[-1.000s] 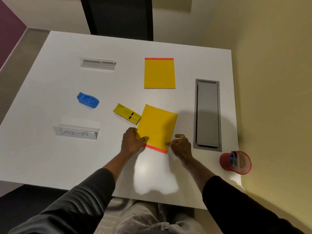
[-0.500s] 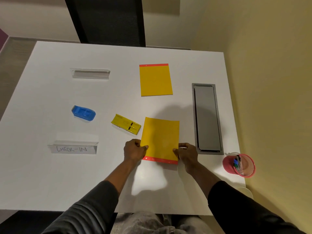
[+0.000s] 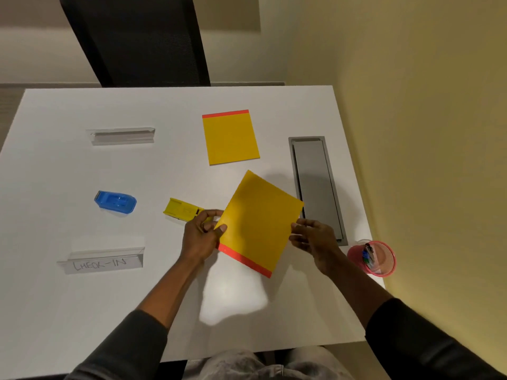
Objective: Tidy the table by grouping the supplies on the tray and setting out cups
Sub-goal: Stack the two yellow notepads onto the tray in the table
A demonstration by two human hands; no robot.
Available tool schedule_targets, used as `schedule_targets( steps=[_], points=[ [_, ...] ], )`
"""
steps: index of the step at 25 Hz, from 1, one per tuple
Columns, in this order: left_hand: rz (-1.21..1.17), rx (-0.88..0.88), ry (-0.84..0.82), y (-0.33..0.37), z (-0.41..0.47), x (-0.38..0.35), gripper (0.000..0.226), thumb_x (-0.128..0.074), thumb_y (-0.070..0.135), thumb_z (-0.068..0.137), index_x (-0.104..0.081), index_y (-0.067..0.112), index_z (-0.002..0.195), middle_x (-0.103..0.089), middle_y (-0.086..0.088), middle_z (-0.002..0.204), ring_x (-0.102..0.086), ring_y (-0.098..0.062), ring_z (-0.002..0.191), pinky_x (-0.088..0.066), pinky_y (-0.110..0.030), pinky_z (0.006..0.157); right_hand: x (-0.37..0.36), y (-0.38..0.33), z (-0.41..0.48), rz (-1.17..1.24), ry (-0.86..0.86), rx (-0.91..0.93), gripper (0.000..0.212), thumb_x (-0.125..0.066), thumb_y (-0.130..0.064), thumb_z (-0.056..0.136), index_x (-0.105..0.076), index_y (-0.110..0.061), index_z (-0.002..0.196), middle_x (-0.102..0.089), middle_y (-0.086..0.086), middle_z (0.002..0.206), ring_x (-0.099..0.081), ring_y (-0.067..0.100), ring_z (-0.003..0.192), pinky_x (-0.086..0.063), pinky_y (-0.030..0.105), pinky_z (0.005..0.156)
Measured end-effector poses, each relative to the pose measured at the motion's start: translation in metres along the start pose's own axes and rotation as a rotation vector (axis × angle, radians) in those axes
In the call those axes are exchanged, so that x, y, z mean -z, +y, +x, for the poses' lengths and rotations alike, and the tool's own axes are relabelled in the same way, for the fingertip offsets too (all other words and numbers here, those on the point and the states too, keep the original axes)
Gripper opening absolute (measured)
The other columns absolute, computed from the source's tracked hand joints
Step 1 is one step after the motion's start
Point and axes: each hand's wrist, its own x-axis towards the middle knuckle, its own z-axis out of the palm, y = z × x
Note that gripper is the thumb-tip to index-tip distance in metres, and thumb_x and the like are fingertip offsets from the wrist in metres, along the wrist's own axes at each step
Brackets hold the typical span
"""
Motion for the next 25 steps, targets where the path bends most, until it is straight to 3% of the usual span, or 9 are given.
schedule_targets(
  steps=[2,5,8,11,14,17,21,23,25],
  points=[
    [0.049,-0.078,-0.052,0.026,0.009,0.001,0.037,-0.071,-0.006,0.094,-0.082,0.029,0.105,-0.066,-0.005,0.067,-0.060,-0.018,0.064,-0.053,-0.034,0.065,0.005,-0.020,0.009,-0.088,0.078,0.090,0.055,-0.084,-0.023,0.085,-0.060,-0.003,0.130,-0.074,0.016,0.104,-0.072,0.021,0.081,-0.061,0.030,0.064],
    [0.160,-0.184,-0.132,0.067,0.023,0.000,0.029,-0.070,-0.001,0.097,-0.081,0.020,0.114,-0.072,0.006,0.066,-0.061,-0.012,0.056,-0.052,-0.029,0.060,0.012,-0.051,0.021,-0.300,0.185,0.289,0.075,-0.088,-0.034,0.080,-0.051,-0.012,0.141,-0.069,0.002,0.115,-0.068,0.020,0.103,-0.059,0.037,0.092],
    [0.329,-0.276,-0.247,0.102,0.036,-0.005,0.026,-0.071,0.002,0.098,-0.081,0.017,0.116,-0.065,0.004,0.053,-0.056,-0.020,0.048,-0.049,-0.028,0.059,0.010,-0.071,0.024,-0.535,0.090,0.562,0.069,-0.088,-0.033,0.080,-0.055,-0.018,0.138,-0.063,-0.001,0.129,-0.060,0.014,0.115,-0.053,0.028,0.093],
    [0.440,-0.299,-0.416,0.131,0.046,-0.026,0.027,-0.070,-0.002,0.098,-0.080,0.012,0.118,-0.062,-0.002,0.053,-0.050,-0.023,0.049,-0.046,-0.032,0.057,0.004,-0.082,0.024,-0.744,-0.067,0.817,0.059,-0.086,-0.029,0.082,-0.060,-0.020,0.135,-0.062,0.001,0.136,-0.057,0.018,0.121,-0.052,0.036,0.097],
    [0.522,-0.338,-0.546,0.157,0.051,-0.055,0.031,-0.069,-0.008,0.095,-0.080,0.008,0.119,-0.068,0.008,0.061,-0.051,-0.020,0.044,-0.045,-0.027,0.052,0.001,-0.087,0.025,-0.907,-0.125,0.997,0.044,-0.077,-0.035,0.086,-0.068,-0.015,0.124,-0.072,0.007,0.121,-0.065,0.024,0.104,-0.052,0.041,0.088],
    [0.573,-0.383,-0.521,0.177,0.053,-0.076,0.030,-0.076,-0.002,0.092,-0.080,0.011,0.119,-0.075,0.010,0.079,-0.064,-0.020,0.055,-0.051,-0.029,0.055,0.003,-0.091,0.027,-0.825,-0.113,0.935,0.036,-0.067,-0.039,0.088,-0.069,-0.011,0.112,-0.074,0.005,0.103,-0.062,0.016,0.081,-0.049,0.026,0.069],
    [0.503,-0.431,-0.175,0.174,0.060,-0.101,0.057,-0.090,0.025,0.084,-0.067,0.014,0.135,-0.073,-0.003,0.115,-0.068,-0.018,0.098,-0.057,-0.032,0.084,0.030,-0.103,0.041,-0.667,0.048,0.746,0.025,-0.078,-0.021,0.089,-0.069,-0.010,0.109,-0.070,-0.002,0.099,-0.063,0.018,0.086,-0.048,0.027,0.072],
    [0.422,-0.291,-0.040,0.155,0.066,-0.104,0.070,-0.088,0.035,0.086,-0.055,0.012,0.143,-0.066,-0.002,0.129,-0.062,-0.017,0.114,-0.052,-0.033,0.094,0.043,-0.109,0.049,-0.531,0.140,0.648,0.028,-0.081,-0.016,0.086,-0.070,-0.012,0.111,-0.073,0.001,0.101,-0.067,0.022,0.091,-0.054,0.034,0.079],
    [0.297,-0.074,-0.010,0.133,0.069,-0.114,0.067,-0.085,0.045,0.087,-0.058,0.012,0.139,-0.068,-0.003,0.128,-0.066,-0.023,0.118,-0.054,-0.041,0.097,0.057,-0.120,0.059,-0.381,0.213,0.557,0.028,-0.081,-0.014,0.086,-0.070,-0.014,0.112,-0.073,0.001,0.098,-0.069,0.022,0.087,-0.057,0.039,0.079]
  ],
)
